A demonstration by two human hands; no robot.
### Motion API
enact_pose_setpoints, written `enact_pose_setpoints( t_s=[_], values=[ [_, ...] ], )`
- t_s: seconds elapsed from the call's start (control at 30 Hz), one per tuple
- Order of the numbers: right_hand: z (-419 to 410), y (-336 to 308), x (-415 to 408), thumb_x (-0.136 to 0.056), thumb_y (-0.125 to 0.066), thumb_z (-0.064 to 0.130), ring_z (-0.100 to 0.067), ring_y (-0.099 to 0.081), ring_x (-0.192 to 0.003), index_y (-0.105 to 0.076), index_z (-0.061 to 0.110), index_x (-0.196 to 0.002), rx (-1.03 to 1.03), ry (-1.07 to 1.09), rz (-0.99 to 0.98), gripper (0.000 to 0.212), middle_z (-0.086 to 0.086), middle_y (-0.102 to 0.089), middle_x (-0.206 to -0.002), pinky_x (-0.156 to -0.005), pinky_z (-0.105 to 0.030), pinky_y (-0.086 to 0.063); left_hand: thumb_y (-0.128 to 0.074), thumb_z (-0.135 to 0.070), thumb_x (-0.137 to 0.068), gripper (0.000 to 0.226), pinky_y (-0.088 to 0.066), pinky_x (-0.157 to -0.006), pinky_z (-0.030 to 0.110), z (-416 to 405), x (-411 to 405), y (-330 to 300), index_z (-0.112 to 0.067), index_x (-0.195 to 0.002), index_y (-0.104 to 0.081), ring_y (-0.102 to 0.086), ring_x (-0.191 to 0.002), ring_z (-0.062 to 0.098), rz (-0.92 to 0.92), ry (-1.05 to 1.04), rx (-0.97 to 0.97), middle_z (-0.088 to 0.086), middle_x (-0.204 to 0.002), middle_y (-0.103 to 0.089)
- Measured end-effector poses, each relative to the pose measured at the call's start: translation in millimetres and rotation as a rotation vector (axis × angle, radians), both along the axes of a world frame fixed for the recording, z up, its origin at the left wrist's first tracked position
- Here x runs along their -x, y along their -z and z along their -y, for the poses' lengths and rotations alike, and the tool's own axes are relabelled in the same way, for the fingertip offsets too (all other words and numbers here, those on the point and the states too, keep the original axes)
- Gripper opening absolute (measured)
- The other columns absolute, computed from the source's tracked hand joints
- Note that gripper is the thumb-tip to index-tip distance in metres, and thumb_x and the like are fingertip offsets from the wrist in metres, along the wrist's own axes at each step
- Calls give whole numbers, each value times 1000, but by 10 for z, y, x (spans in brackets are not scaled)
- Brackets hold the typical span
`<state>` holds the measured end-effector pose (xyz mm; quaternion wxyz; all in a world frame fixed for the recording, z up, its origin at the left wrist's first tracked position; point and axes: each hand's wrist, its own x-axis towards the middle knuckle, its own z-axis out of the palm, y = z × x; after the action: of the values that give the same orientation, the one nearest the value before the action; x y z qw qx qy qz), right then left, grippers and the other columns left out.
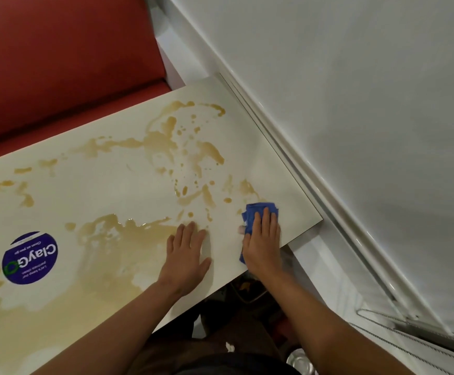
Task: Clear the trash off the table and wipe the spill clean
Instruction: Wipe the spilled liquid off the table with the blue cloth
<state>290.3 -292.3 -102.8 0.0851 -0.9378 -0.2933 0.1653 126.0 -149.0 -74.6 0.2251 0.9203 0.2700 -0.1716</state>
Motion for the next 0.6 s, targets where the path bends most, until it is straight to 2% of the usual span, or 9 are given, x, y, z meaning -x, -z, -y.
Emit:
enact_pose_setpoints(
  t_s=[0.17,0.23,0.3,0.4,0.47,0.6],
  values=[
    [-79,67,-125,-102,-23,41,-40,-2,-156,-13,11,-163,66,-15,84,69,-21,-6,-169,-126,-55,-11,-48,-52,-99,76,-6,-124,56,-220,-115,24,-18,-160,-17,8,-155,39,11,-8,-54,14,-169,0],
    [-36,91,38,-104,-20,42,-41,1,-156,-10,13,-163,69,-21,95,67,-21,-2,-169,-125,-57,-12,-47,-54,-99,78,-4,-123,58,-268,-130,57,-16,-159,-17,9,-154,40,-18,-16,-55,16,-168,1],
    [55,118,326,-105,-15,44,-41,8,-156,-8,15,-163,65,-56,85,66,-20,4,-169,-125,-56,-7,-40,-59,-98,78,-4,-123,58,-294,-112,97,-17,-160,-17,9,-155,40,-28,-14,-78,15,-169,2],
    [171,91,644,-105,-14,49,-37,16,-155,-4,17,-164,86,-71,16,67,-16,10,-170,-124,-52,1,-34,-66,-94,80,-14,-121,59,-335,-94,117,-19,-158,-22,-2,-154,41,-41,17,-115,15,-168,-7],
    [171,88,587,-104,-18,51,-38,10,-156,-10,16,-164,113,-73,23,70,-16,5,-170,-124,-52,-1,-34,-69,-93,81,-18,-119,57,-376,-103,127,-20,-156,-24,-7,-153,41,-50,40,-131,15,-167,-10],
    [-56,123,-13,-99,-30,48,-45,-6,-155,-29,8,-159,117,22,78,72,-22,-15,-167,-125,-58,-14,-17,-74,-86,88,-18,-117,56,-409,-128,131,-21,-156,-24,-6,-152,40,-67,60,-140,14,-166,-9]
  ],
)
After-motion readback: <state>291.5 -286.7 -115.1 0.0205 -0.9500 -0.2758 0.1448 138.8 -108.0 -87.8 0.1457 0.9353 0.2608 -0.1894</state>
